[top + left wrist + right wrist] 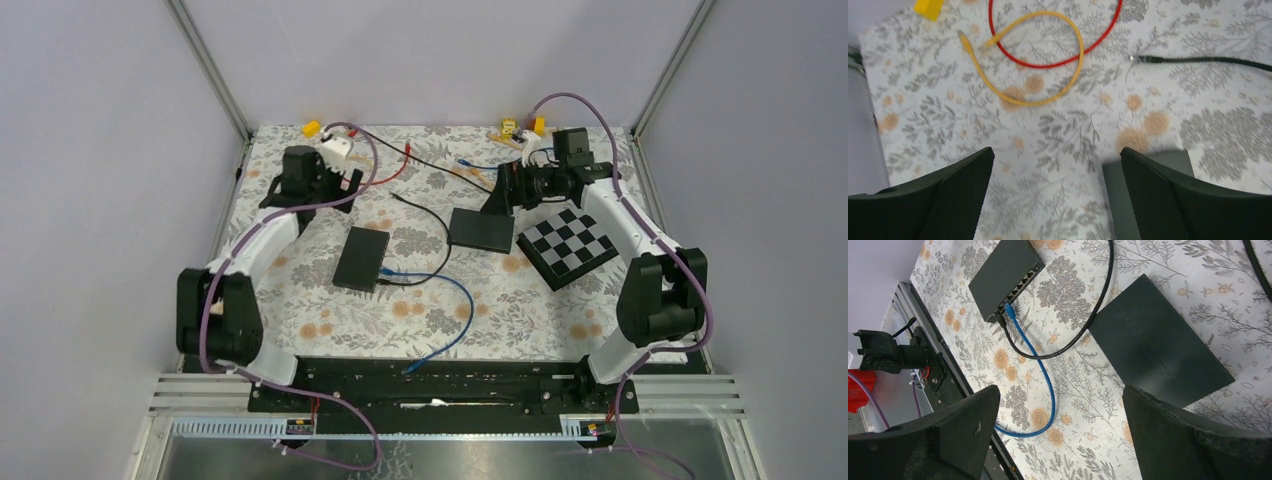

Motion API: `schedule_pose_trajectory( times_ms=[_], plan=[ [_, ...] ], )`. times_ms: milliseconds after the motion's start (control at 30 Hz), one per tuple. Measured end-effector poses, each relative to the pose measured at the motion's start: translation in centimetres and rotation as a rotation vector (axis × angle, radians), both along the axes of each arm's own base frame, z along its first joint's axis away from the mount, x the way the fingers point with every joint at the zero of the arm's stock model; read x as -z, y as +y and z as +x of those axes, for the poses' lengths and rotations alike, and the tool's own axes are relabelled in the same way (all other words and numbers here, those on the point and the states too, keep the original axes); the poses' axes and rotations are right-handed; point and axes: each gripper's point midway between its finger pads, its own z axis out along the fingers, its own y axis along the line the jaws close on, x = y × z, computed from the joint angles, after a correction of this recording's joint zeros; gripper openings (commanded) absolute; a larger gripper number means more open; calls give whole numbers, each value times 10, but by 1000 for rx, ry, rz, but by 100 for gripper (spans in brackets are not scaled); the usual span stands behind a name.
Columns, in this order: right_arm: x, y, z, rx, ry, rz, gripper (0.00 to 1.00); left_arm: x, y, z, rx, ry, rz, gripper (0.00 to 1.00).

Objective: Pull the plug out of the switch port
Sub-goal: Place the connector at the corner of the board, then pull the connector from the switch port.

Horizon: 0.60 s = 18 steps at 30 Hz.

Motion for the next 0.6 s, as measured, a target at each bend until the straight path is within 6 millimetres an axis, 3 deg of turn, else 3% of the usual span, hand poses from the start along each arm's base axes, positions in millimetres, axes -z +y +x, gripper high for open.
schedule_pose_trajectory(
  times_ms=[233, 433, 600],
  plan=[
    [3, 28, -15, -90, -23, -20, 100, 5, 13, -54, 45, 30, -164, 99],
    [10, 76, -33, -241, -81, -70, 100, 13, 15, -71, 114, 102, -265, 99],
    [30, 113, -48, -342, -93, -109, 100, 25, 21, -75, 121, 154, -334, 99]
  ],
)
